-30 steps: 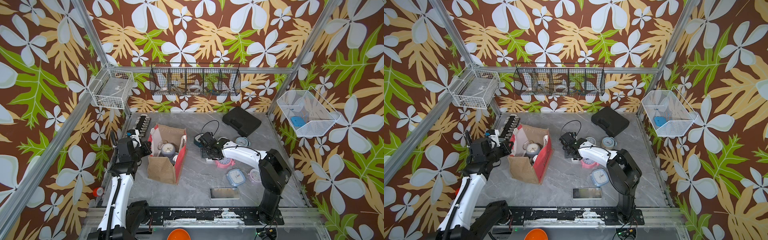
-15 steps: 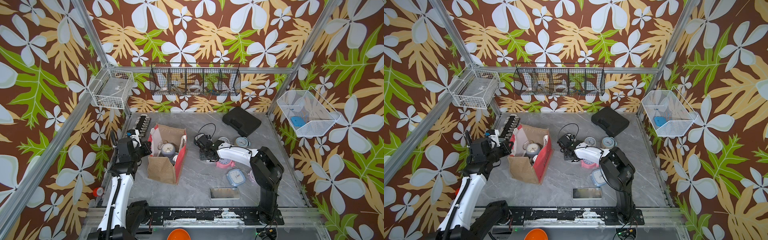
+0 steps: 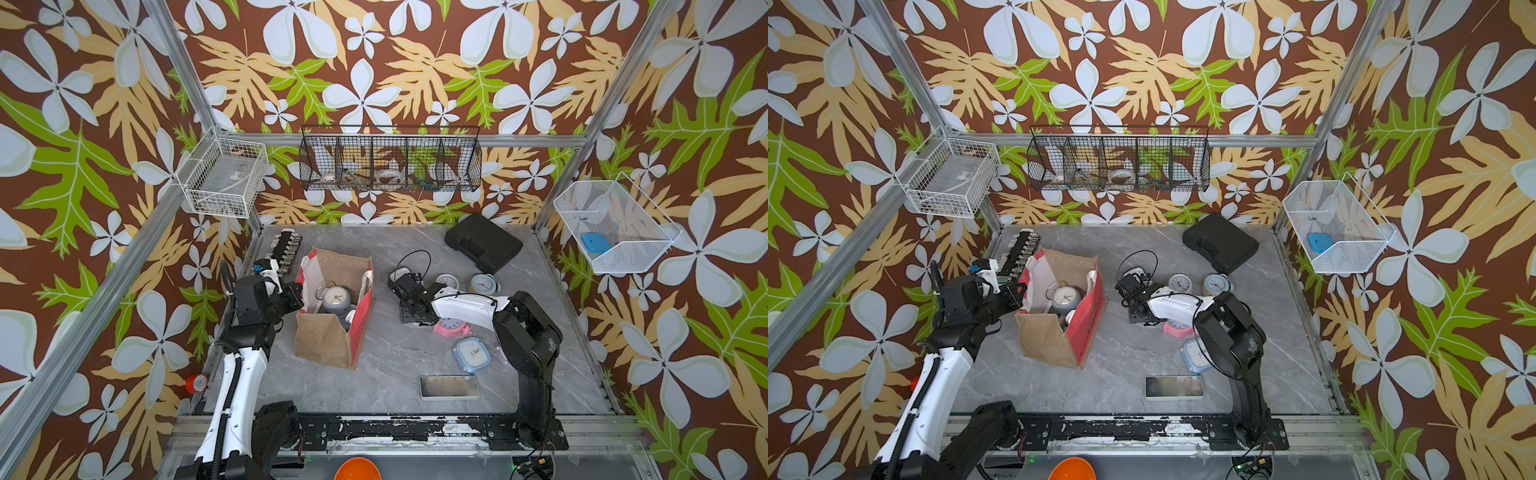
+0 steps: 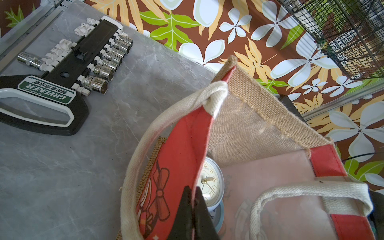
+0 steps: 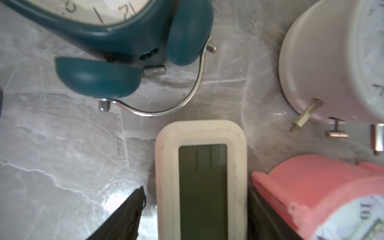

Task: Put the alarm clock into the canvas bag
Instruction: Pick up the alarm from the center of the board.

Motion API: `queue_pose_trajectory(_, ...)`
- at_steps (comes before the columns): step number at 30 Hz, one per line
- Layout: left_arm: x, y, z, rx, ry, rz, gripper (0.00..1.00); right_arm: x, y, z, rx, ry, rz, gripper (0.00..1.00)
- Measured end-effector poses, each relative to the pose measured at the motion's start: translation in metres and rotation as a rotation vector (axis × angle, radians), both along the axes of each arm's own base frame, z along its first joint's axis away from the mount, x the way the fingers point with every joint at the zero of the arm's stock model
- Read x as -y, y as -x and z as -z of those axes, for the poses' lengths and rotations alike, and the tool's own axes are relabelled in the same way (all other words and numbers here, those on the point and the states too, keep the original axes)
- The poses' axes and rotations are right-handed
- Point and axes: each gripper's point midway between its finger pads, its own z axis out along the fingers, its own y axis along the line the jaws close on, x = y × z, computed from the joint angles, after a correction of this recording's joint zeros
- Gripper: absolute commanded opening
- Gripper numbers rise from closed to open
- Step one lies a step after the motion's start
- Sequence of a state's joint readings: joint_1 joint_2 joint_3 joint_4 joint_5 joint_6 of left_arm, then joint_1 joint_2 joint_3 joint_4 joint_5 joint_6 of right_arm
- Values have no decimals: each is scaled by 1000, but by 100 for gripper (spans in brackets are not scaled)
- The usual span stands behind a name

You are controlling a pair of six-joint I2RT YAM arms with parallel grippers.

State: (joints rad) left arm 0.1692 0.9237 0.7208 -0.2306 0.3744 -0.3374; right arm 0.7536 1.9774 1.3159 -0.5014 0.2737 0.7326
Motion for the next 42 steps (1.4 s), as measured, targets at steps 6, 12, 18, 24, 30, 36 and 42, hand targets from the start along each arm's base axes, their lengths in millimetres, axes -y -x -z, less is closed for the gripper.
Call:
queue_pose_trajectory(6, 0, 0, 0, 0, 0, 0, 0, -1, 2, 5, -10, -10, -4, 67)
queue_pose_trajectory(12, 0, 0, 0, 0, 0, 0, 0, -1, 2, 7, -7, -13, -4, 62)
queue_pose_trajectory(18, 0, 0, 0, 0, 0, 0, 0, -2, 2, 5, -2, -20, -4, 58)
queue_pose_trajectory(24, 0, 0, 0, 0, 0, 0, 0, -1, 1, -12, 30, -42, -3, 54)
queue_pose_trajectory(30, 0, 0, 1, -2, 1, 0, 0, -2, 0, -31, 64, -71, -3, 52)
queue_pose_trajectory(36, 0, 0, 0, 0, 0, 0, 0, -3, -1, -55, 104, -106, -7, 49)
queue_pose_trajectory(42, 0, 0, 0, 0, 0, 0, 0, -5, -1, -98, 170, -151, -37, 44)
